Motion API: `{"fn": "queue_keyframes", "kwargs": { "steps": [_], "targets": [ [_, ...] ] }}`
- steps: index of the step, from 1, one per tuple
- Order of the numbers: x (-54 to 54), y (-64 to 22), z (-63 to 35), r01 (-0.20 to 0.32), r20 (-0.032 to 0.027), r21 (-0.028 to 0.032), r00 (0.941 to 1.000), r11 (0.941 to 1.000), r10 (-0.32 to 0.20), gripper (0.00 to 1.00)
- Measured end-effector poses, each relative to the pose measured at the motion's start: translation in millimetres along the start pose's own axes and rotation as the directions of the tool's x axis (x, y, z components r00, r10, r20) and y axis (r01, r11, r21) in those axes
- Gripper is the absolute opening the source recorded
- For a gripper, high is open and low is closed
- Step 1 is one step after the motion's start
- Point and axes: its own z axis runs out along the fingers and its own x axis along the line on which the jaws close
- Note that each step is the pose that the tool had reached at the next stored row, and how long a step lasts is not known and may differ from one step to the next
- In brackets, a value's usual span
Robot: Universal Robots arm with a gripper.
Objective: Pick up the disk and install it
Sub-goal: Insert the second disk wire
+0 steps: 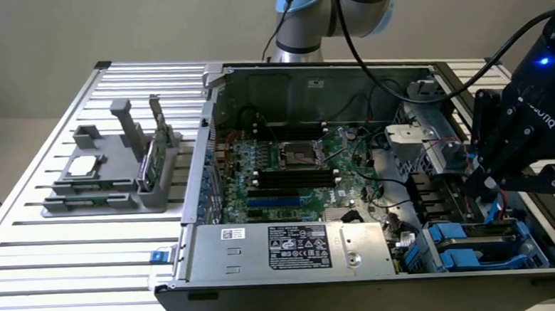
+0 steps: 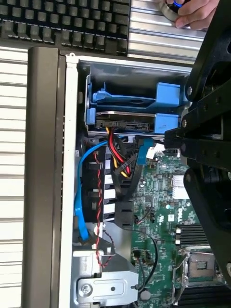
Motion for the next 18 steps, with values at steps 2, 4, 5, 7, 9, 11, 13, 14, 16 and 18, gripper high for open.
{"fn": "queue_keyframes", "kwargs": {
  "steps": [2, 4, 5, 7, 9, 11, 13, 14, 16, 18],
  "targets": [
    [0.0, 1.7, -1.0, 0.0, -0.0001, 0.0001, 1.0, 1.0, 0.0, 0.18],
    [-0.1, 4.0, -1.2, 0.0, -0.0003, 0.0, 1.0, 1.0, 0.0, 0.18],
    [-0.1, 6.4, -1.7, 0.0, 0.0001, 0.0, 1.0, 1.0, 0.0, 0.18],
    [0.1, 9.3, -2.8, 0.0, 0.0, 0.0001, 1.0, 1.0, 0.0, 0.18],
    [0.1, 10.3, -3.5, 0.0, -0.0001, 0.0, 1.0, 1.0, 0.0, 0.18],
    [0.1, 10.4, -3.4, 0.0, -0.0003, 0.0, 1.0, 1.0, 0.0, 0.18],
    [0.1, 11.1, -3.6, 0.0, -0.0001, 0.0001, 1.0, 1.0, 0.0, 0.18],
    [0.0, 11.8, -3.6, 0.0, -0.0005, 0.0, 1.0, 1.0, 0.0, 0.18],
    [0.0, 12.7, -3.8, 0.0, -0.0011, 0.0, 1.0, 1.0, 0.0, 0.2],
    [0.0, 12.9, -3.7, 0.0, -0.0026, 0.0, 1.0, 1.0, 0.0, 0.2]
  ]
}}
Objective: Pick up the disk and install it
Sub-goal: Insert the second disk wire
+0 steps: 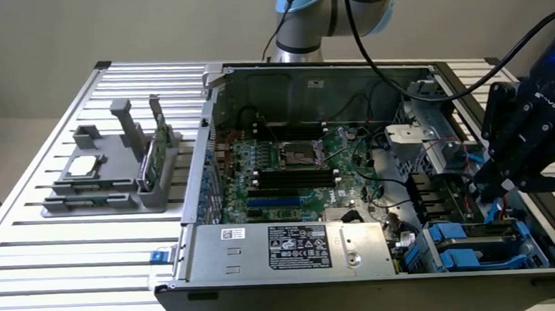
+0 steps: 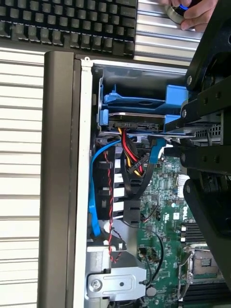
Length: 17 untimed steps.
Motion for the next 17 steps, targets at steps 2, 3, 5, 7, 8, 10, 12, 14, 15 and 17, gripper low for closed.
{"fn": "queue_keyframes", "kwargs": {
  "steps": [2, 3, 5, 7, 8, 10, 12, 14, 15, 17],
  "targets": [
    [0.0, 0.2, 0.2, 0.0, -0.0013, -0.0001, 1.0, 1.0, 0.0, 0.26],
    [0.0, 0.3, 1.0, 0.0, -0.0019, -0.0005, 1.0, 1.0, 0.0, 0.26],
    [-0.1, 0.4, 2.8, 0.0, -0.0016, -0.0016, 1.0, 1.0, 0.0, 0.26],
    [-0.1, 0.6, 5.6, 0.0, -0.0015, -0.0037, 1.0, 1.0, 0.0, 0.26],
    [-0.2, 0.7, 6.7, 0.0, -0.0017, -0.0044, 1.0, 1.0, 0.0, 0.26],
    [-0.2, 1.3, 8.1, 0.0, -0.0016, -0.0054, 1.0, 1.0, 0.0, 0.26],
    [-0.2, 2.7, 9.3, 0.0, -0.0019, -0.0057, 1.0, 1.0, 0.0, 0.26],
    [-0.2, 3.7, 10.4, 0.0, -0.0022, -0.0058, 1.0, 1.0, 0.0, 0.26],
    [-0.2, 3.8, 11.0, 0.0, -0.0024, -0.0059, 1.0, 1.0, 0.0, 0.26],
    [-0.3, 3.9, 12.5, 0.0, -0.0023, -0.0063, 1.0, 1.0, 0.0, 0.26]
  ]
}}
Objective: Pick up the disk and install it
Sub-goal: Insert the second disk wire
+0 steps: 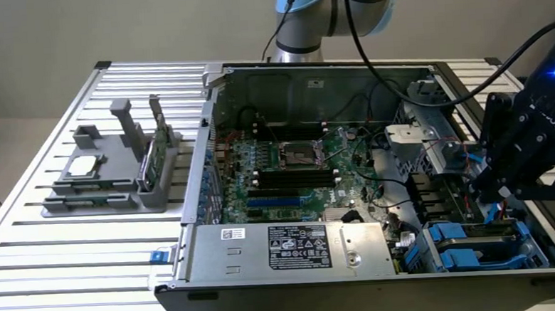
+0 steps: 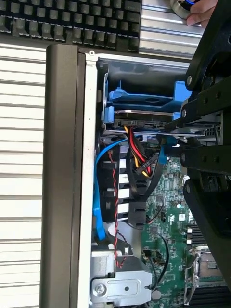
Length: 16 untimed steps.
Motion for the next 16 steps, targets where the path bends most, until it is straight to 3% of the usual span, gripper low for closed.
{"fn": "queue_keyframes", "kwargs": {
  "steps": [2, 10, 16],
  "targets": [
    [0.0, 0.1, 1.0, -0.001, 0.0001, -0.0002, 1.0, 1.0, 0.001, 0.18],
    [-0.8, -0.1, 5.1, -0.003, -0.0004, -0.0034, 1.0, 1.0, 0.003, 0.16],
    [-7.8, -0.4, 12.5, -0.003, -0.0003, -0.0036, 1.0, 1.0, 0.003, 0.16]
  ]
}}
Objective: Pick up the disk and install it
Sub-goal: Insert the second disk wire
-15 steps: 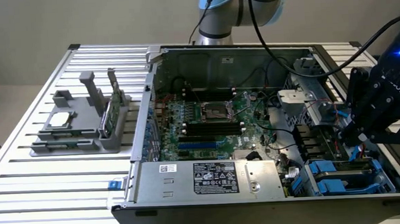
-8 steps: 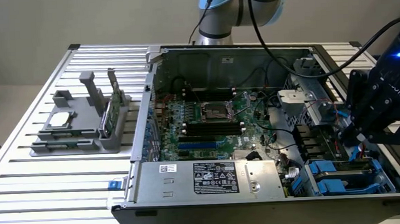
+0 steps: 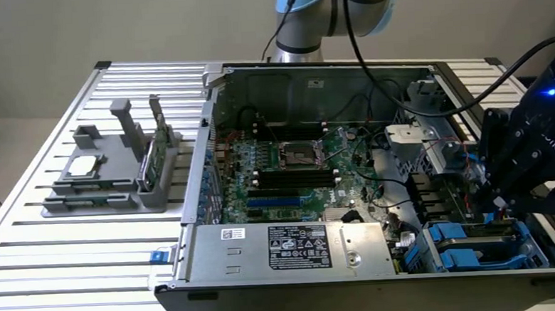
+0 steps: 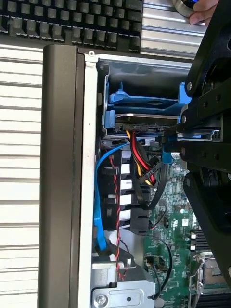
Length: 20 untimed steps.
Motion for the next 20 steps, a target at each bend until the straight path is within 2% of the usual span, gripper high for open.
{"fn": "queue_keyframes", "kwargs": {
  "steps": [7, 16, 20],
  "targets": [
    [-2.8, 0.2, 10.4, 0.0, 0.0001, -0.0015, 1.0, 1.0, 0.0, 0.16],
    [-6.3, 0.2, 12.2, 0.0, 0.0001, -0.0058, 1.0, 1.0, 0.0, 0.16],
    [-7.0, 0.3, 14.6, 0.0, 0.0003, -0.0099, 1.0, 1.0, 0.0, 0.16]
  ]
}}
